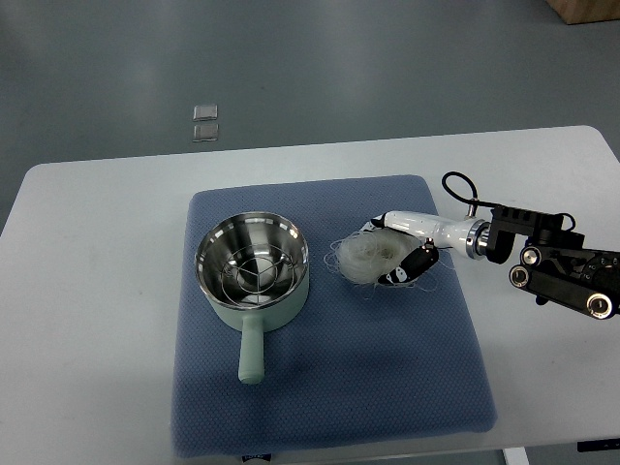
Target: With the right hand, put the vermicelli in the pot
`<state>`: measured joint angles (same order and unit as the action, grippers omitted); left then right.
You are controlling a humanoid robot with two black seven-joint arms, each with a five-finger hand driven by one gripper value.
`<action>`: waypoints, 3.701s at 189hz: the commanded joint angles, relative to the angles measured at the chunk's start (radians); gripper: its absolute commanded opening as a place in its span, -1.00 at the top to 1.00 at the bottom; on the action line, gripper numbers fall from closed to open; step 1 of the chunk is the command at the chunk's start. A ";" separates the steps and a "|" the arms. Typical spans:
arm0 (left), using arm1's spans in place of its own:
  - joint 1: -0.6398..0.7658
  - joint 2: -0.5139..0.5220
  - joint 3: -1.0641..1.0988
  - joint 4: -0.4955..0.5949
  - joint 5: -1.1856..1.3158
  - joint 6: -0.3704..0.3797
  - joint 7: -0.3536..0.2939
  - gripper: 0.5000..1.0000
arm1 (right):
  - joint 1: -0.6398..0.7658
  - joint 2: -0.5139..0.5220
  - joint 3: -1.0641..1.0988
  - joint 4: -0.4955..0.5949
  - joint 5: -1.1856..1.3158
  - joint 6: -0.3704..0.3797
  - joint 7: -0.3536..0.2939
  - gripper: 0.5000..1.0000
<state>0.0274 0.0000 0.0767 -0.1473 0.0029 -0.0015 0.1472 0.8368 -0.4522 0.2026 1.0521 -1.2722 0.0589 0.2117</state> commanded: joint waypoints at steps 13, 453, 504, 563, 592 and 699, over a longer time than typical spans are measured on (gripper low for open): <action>0.000 0.000 0.000 0.000 0.000 0.000 0.000 -1.00 | 0.010 -0.008 0.000 0.000 -0.001 0.002 0.000 1.00; 0.000 0.000 0.000 0.000 -0.001 0.000 0.000 -1.00 | 0.163 0.352 0.080 0.000 0.048 0.044 -0.002 -0.60; -0.001 0.000 0.000 0.000 0.000 0.000 0.000 -1.00 | 0.179 0.294 0.100 0.002 0.059 0.084 -0.002 -0.69; 0.000 0.000 0.000 0.000 0.000 0.000 0.000 -1.00 | 0.223 0.142 0.224 0.000 0.343 0.360 -0.143 -0.68; 0.000 0.000 0.000 0.000 0.000 0.000 0.000 -1.00 | 0.219 0.090 0.232 -0.003 0.484 0.412 -0.199 -0.68; 0.000 0.000 0.000 0.000 0.000 0.000 0.000 -1.00 | 0.036 0.075 0.219 -0.260 1.398 0.320 -0.201 -0.68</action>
<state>0.0273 0.0000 0.0767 -0.1473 0.0029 -0.0015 0.1472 0.8923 -0.3823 0.4246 0.8429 -0.0276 0.4238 0.0106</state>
